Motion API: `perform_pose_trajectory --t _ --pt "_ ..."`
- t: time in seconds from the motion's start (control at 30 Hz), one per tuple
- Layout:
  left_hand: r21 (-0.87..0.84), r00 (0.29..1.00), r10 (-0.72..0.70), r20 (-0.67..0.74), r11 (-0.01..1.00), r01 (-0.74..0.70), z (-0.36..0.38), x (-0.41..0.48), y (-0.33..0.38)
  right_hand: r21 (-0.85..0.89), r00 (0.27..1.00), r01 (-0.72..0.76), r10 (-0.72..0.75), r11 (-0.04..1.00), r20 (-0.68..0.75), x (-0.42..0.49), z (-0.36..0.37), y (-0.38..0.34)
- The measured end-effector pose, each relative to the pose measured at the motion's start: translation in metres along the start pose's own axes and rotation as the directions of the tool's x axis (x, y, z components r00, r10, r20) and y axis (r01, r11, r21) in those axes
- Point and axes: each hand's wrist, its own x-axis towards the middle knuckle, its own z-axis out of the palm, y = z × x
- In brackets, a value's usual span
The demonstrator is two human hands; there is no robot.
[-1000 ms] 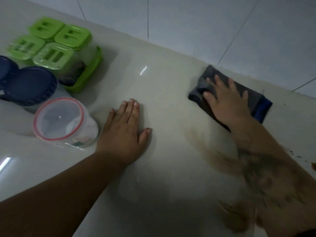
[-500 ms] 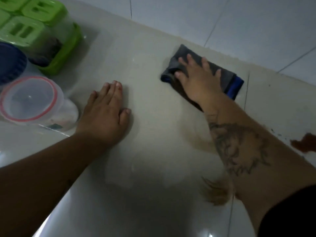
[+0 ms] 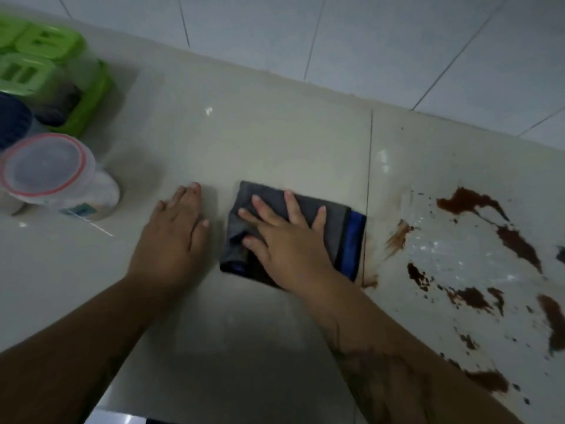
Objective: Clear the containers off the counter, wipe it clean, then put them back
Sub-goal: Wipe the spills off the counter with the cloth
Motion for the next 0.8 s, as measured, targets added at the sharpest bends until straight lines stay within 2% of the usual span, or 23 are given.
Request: perform_pose_trajectory --t 0.1,0.17,0.23,0.3,0.4,0.5,0.57,0.63,0.73,0.8 --pt "0.142 0.987 0.136 0.085 0.979 -0.147 0.007 -0.024 0.008 -0.015 0.999 -0.034 0.033 0.999 -0.022 0.034 -0.017 0.035" --pt "0.176 0.981 0.149 0.123 0.970 -0.169 0.008 -0.030 0.010 0.045 0.989 -0.145 0.145 0.988 -0.015 0.034 -0.029 0.066" --pt "0.184 0.980 0.152 0.130 0.967 -0.175 0.009 -0.033 0.011 0.108 0.966 -0.257 0.256 0.960 0.026 0.009 -0.038 0.089" --pt "0.184 0.978 0.161 0.134 0.966 -0.184 0.008 -0.034 0.010 0.152 0.952 -0.304 0.293 0.941 0.090 -0.036 -0.042 0.098" --pt "0.164 0.979 0.163 0.120 0.970 -0.181 0.007 -0.033 0.010 0.202 0.956 -0.275 0.246 0.940 0.159 -0.102 -0.024 0.073" --pt "0.136 0.981 0.166 0.104 0.974 -0.180 0.009 -0.033 0.009 0.016 0.976 -0.182 0.179 0.983 0.124 -0.132 0.014 0.011" --pt "0.115 0.983 0.165 0.086 0.978 -0.174 0.009 -0.033 0.007 -0.059 0.973 -0.225 0.228 0.972 0.037 -0.116 0.030 -0.020" --pt "0.101 0.982 0.172 0.073 0.979 -0.179 0.009 -0.033 0.006 -0.026 0.959 -0.283 0.282 0.959 -0.033 -0.069 0.028 -0.023" --pt "0.101 0.973 0.207 0.103 0.971 -0.218 0.007 -0.035 0.004 0.058 0.936 -0.342 0.346 0.938 -0.070 -0.002 -0.002 0.013" --pt "0.099 0.960 0.246 0.133 0.961 -0.259 0.005 -0.036 0.002 0.083 0.893 -0.436 0.442 0.896 -0.086 0.009 -0.017 0.057"
